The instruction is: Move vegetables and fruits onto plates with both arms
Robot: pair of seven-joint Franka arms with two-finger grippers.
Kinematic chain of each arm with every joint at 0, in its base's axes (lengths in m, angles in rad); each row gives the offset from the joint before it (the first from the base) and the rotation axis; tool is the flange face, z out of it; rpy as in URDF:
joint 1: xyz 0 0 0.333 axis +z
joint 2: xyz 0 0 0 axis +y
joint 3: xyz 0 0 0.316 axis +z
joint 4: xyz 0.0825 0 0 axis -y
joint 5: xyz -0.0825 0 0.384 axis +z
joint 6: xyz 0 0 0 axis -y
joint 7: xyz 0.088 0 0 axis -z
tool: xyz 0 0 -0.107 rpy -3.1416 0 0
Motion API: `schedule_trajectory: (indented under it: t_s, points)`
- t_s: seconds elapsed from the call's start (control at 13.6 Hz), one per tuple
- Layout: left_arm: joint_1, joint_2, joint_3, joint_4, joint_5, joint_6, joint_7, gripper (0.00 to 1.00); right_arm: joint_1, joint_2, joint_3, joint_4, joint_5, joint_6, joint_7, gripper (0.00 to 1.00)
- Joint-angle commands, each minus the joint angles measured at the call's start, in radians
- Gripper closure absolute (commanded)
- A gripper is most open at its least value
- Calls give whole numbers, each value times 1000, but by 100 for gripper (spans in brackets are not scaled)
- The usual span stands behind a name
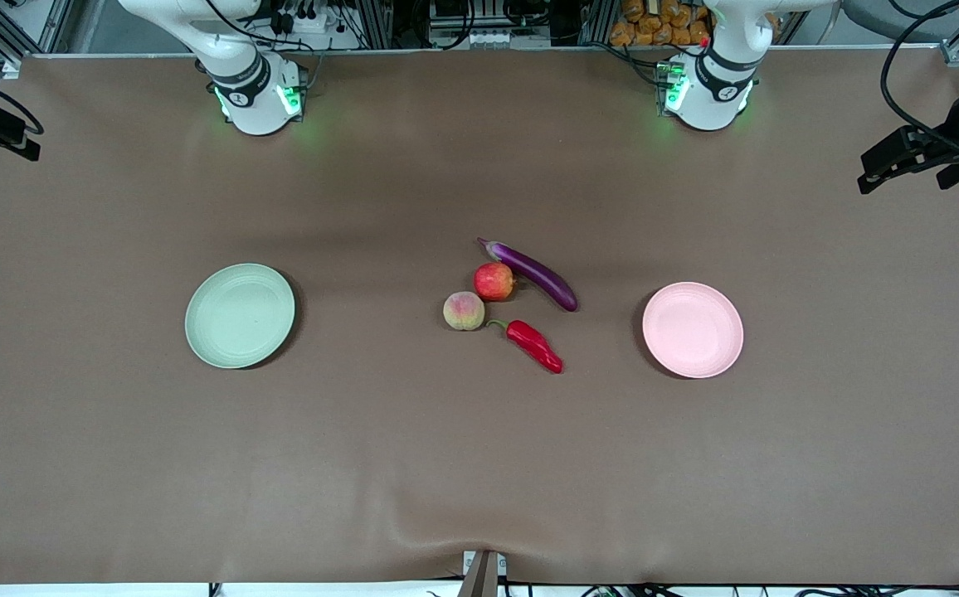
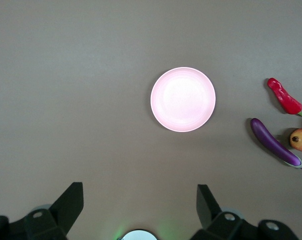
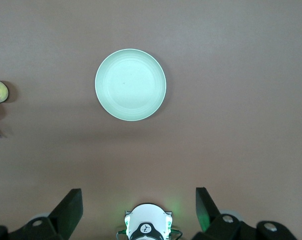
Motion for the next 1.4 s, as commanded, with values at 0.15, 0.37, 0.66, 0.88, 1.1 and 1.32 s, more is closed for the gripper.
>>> schedule_trajectory:
  t_s: [0.15, 0.37, 0.66, 0.88, 1.1, 1.32]
  points:
    - [21, 4, 6, 28, 1, -24, 7, 0, 16, 6, -17, 17, 11, -14, 0, 0]
    - [33, 9, 6, 33, 1, -38, 11, 0, 14, 6, -15, 15, 13, -17, 0, 0]
    - [27, 9, 0, 2, 0, -62, -16, 0, 3, 7, -13, 17, 16, -17, -2, 0]
    - [24, 11, -9, -22, -5, -53, -50, 0, -3, 9, -12, 17, 19, -20, -3, 0]
    - [15, -2, -49, -100, -10, 5, -163, 0, -1, 9, -12, 17, 19, -20, -3, 0]
    - [15, -15, -106, -223, -11, 137, -214, 0, -3, 9, -12, 17, 22, -20, -3, 0]
